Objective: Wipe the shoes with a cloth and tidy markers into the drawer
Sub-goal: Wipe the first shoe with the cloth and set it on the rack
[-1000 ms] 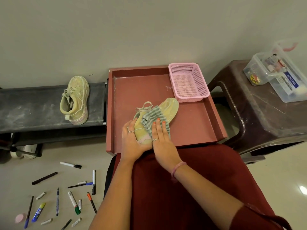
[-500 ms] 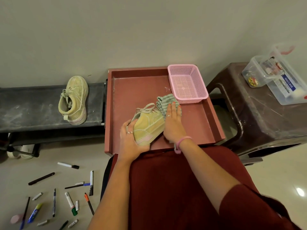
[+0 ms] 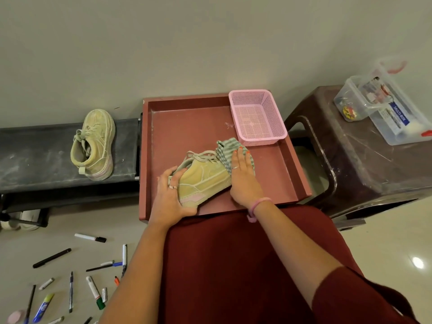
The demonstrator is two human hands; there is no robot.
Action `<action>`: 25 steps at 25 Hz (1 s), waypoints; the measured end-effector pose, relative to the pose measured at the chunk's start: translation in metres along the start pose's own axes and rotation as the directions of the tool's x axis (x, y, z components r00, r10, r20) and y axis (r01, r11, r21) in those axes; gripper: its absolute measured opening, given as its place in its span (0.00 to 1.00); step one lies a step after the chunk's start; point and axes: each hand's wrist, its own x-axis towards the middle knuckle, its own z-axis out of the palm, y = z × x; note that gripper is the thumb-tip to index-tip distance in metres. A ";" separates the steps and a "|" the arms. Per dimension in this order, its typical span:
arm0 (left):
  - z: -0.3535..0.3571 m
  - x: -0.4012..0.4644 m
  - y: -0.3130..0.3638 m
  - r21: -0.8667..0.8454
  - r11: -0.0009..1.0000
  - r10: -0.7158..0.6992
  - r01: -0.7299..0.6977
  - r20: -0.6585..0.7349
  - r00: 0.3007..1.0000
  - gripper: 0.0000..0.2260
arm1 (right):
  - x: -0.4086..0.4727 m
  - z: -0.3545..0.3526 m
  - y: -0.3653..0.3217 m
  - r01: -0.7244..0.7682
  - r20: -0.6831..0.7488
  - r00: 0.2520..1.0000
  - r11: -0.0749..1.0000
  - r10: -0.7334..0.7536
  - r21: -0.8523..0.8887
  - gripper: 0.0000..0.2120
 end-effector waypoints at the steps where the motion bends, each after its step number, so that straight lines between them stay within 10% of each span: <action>1: 0.000 0.001 0.000 0.002 1.000 0.006 -0.006 -0.005 1.000 0.44 | -0.009 0.009 -0.006 0.002 -0.009 1.000 1.000 -0.002 0.024 0.40; 6: 0.003 -0.001 -0.002 0.005 1.000 0.029 -0.029 -0.019 0.999 0.44 | -0.034 0.030 -0.002 0.134 -0.078 0.988 0.991 -0.135 -0.015 0.35; 21: 0.006 -0.001 -0.004 0.043 0.998 0.046 -0.046 -0.011 0.999 0.47 | 0.012 -0.004 0.017 -0.119 0.024 0.993 0.933 0.118 0.341 0.41; 25: 0.006 -0.002 -0.004 0.065 0.996 0.060 -0.058 -0.027 0.998 0.46 | 0.006 0.001 0.014 -0.013 -0.017 1.000 0.993 0.015 0.114 0.37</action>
